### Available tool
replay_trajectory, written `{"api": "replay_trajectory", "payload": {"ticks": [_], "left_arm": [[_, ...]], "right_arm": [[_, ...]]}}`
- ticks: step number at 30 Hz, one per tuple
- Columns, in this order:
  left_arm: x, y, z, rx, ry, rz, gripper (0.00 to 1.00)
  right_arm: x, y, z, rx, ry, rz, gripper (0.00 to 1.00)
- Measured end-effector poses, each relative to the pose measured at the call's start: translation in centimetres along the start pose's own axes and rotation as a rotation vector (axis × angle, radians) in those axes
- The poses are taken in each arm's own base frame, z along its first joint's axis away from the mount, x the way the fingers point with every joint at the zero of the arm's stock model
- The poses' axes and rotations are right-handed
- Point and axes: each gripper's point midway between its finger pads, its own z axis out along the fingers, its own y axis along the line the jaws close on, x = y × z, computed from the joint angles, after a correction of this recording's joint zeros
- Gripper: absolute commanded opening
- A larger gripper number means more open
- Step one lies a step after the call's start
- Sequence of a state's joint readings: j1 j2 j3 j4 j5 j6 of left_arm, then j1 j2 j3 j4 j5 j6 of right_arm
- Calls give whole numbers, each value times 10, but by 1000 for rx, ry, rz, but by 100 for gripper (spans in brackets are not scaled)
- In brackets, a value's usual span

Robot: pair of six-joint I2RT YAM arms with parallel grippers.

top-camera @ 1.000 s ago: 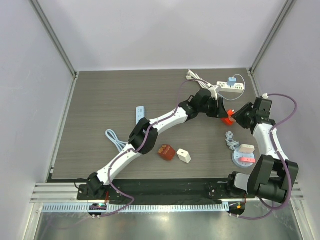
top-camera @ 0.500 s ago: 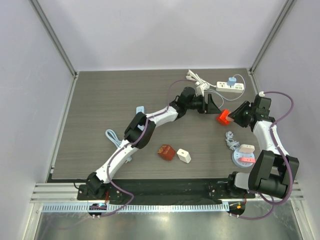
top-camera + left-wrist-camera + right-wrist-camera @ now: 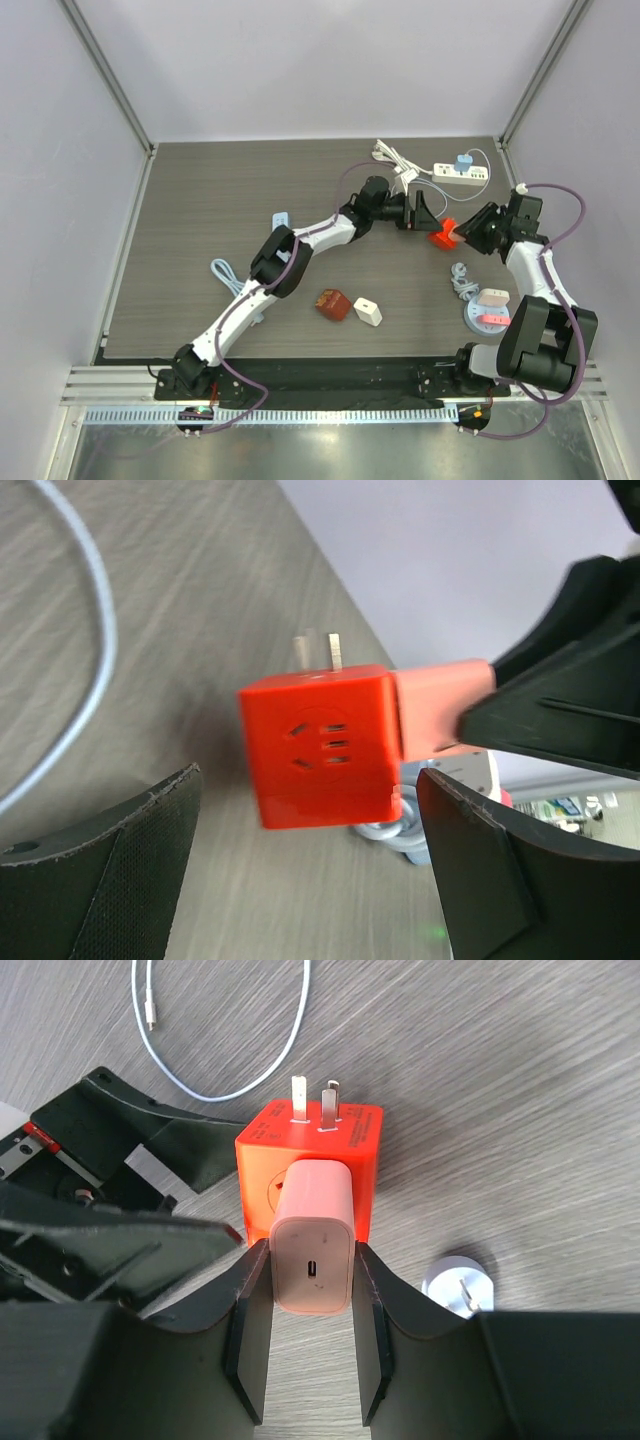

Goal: Pull the plug off the socket

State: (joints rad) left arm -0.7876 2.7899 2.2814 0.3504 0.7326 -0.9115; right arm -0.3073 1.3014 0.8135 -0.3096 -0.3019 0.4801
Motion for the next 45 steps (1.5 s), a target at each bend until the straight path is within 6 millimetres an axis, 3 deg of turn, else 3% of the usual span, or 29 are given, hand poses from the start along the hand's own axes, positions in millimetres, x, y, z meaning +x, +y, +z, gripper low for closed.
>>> {"api": "replay_trajectory", "payload": {"ticks": [4, 11, 14, 17, 18, 20, 21, 23, 24, 33, 40, 45], "left_arm": [[4, -12, 4, 48, 11, 1, 90], [14, -17, 9, 63, 32, 0, 89], [13, -17, 10, 68, 33, -3, 82], [14, -16, 11, 69, 34, -16, 67], [14, -15, 11, 70, 35, -18, 56], [13, -14, 11, 70, 33, -22, 45], [13, -13, 11, 68, 33, -21, 31], [13, -13, 11, 64, 33, -27, 15], [14, -12, 11, 60, 35, -30, 0], [24, 3, 20, -97, 31, -88, 0], [-7, 24, 11, -262, -94, -120, 0], [-18, 32, 5, -292, -121, -143, 0]], "right_arm": [[0, 3, 1, -19, 3, -1, 1], [-1, 9, 1, -46, -1, 9, 1], [-1, 11, 2, -54, 0, 16, 1], [-2, 14, 1, -68, -1, 18, 1], [-2, 14, 1, -69, -4, 17, 1], [-3, 14, 0, -72, -7, 16, 1], [-3, 14, 0, -72, -10, 15, 1], [-2, 14, 0, -72, -12, 15, 1], [-1, 13, 0, -69, -14, 15, 1], [1, -5, -4, 20, -47, 4, 1], [-7, 2, -24, 7, -130, -8, 1], [-11, 1, -32, 27, -162, -14, 1]]}}
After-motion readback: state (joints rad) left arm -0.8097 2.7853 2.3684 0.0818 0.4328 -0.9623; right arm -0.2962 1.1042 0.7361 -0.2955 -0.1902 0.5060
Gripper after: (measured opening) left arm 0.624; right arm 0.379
